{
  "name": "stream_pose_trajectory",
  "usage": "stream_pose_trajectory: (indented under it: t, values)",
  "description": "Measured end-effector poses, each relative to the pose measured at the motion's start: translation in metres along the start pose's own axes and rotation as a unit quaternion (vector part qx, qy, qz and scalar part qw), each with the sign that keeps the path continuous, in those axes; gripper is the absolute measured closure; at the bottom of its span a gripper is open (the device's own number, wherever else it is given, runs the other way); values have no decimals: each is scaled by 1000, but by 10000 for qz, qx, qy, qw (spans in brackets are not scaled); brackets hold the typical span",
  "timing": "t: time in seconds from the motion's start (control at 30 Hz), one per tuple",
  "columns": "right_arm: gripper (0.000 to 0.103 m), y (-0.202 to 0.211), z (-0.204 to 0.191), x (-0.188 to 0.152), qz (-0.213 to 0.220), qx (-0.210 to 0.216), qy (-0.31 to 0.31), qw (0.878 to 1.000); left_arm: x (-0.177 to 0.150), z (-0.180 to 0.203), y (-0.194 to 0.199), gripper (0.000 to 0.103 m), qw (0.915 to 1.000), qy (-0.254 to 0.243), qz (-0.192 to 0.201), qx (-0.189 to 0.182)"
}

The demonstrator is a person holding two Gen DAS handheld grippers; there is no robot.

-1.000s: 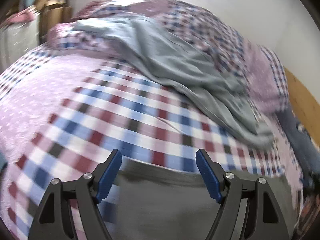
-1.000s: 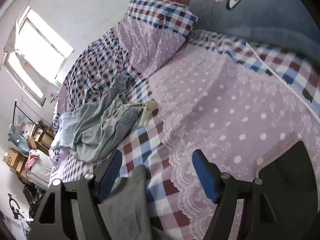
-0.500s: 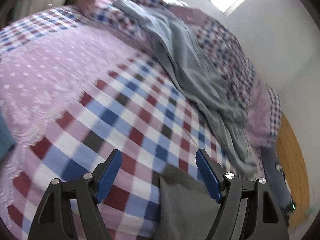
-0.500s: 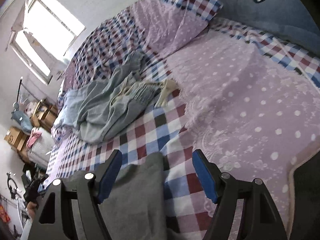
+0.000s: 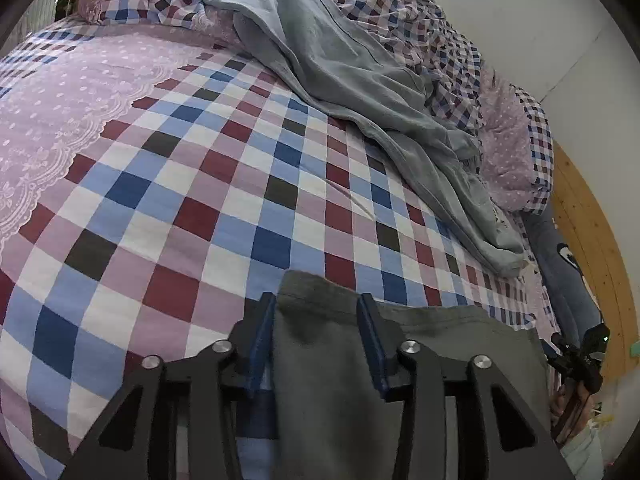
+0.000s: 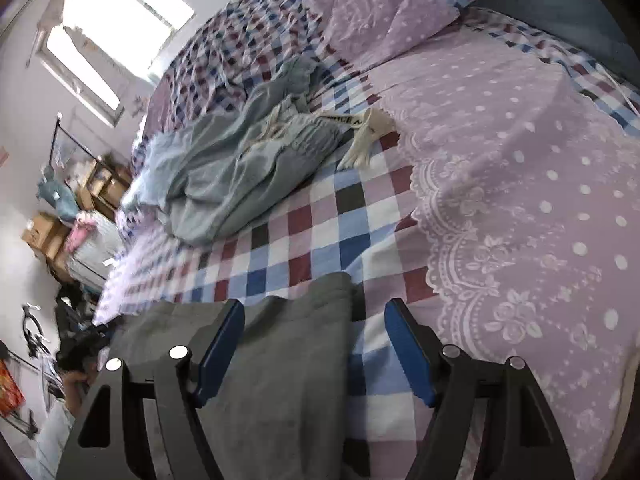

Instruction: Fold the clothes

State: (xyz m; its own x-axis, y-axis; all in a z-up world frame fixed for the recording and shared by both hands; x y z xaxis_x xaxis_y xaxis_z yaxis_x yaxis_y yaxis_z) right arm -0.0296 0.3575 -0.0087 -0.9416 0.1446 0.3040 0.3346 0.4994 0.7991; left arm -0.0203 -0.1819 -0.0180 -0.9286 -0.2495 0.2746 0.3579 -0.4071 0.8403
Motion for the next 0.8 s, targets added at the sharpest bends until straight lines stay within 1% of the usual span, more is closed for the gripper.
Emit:
stream_pose_trajectory:
  t: [0.07, 0.1, 0.13, 0.17, 0.2, 0.23, 0.3, 0.37, 0.5, 0.6, 0.77, 0.8]
  values:
    - [27, -4, -1, 1, -51, -71, 71, 9999, 1, 0, -3, 82, 10000, 10, -19, 15]
    - [30, -5, -2, 1, -64, -90, 108, 9999, 1, 0, -4, 82, 10000, 5, -25, 24]
    - [45, -7, -3, 2, -82, -103, 146, 9998, 1, 0, -5, 83, 10000, -13, -12, 32]
    - [58, -10, -4, 3, -128, -136, 179, 9997, 1, 0, -6, 88, 10000, -24, -7, 55]
    - [87, -13, -6, 3, -181, -206, 200, 9994, 1, 0, -6, 96, 10000, -35, -12, 82]
    - [98, -17, -7, 2, -236, -340, 229, 9989, 1, 0, -7, 96, 9999, -43, -13, 92]
    - [99, -23, -13, 1, -287, -498, 333, 9978, 1, 1, -6, 98, 9999, -62, 33, 122]
    - [100, -19, -17, 2, -184, -615, 394, 9972, 2, 2, -5, 99, 9999, -69, 64, 125]
    - [101, 13, -19, 5, 376, -602, 339, 9969, 6, 8, 1, 101, 9997, -126, 204, 80]
    - [101, 37, -31, 4, 697, -581, 465, 9948, 8, 20, 8, 101, 9991, -245, 341, 35]
    - [101, 79, -46, 0, 1309, -522, 478, 9889, 15, 46, 34, 102, 9954, -510, 792, -183]
    - [101, 87, -48, -1, 1408, -523, 466, 9876, 16, 50, 42, 102, 9938, -537, 940, -247]
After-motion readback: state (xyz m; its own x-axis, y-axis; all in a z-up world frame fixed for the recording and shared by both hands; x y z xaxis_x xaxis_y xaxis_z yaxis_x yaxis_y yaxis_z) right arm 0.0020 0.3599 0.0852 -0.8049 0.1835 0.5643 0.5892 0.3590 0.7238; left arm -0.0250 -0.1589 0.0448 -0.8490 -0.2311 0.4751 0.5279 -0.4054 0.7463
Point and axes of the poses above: each gripper's, at about its wrist camera, not at the fingertips, and y roughly against the way its jaws point, z to its right, x to its top, the point moved 5 cm from there along -y, roughly the way its jaws point, and after that the axes turned 14 degrees about -z, right-handed, at the moved point
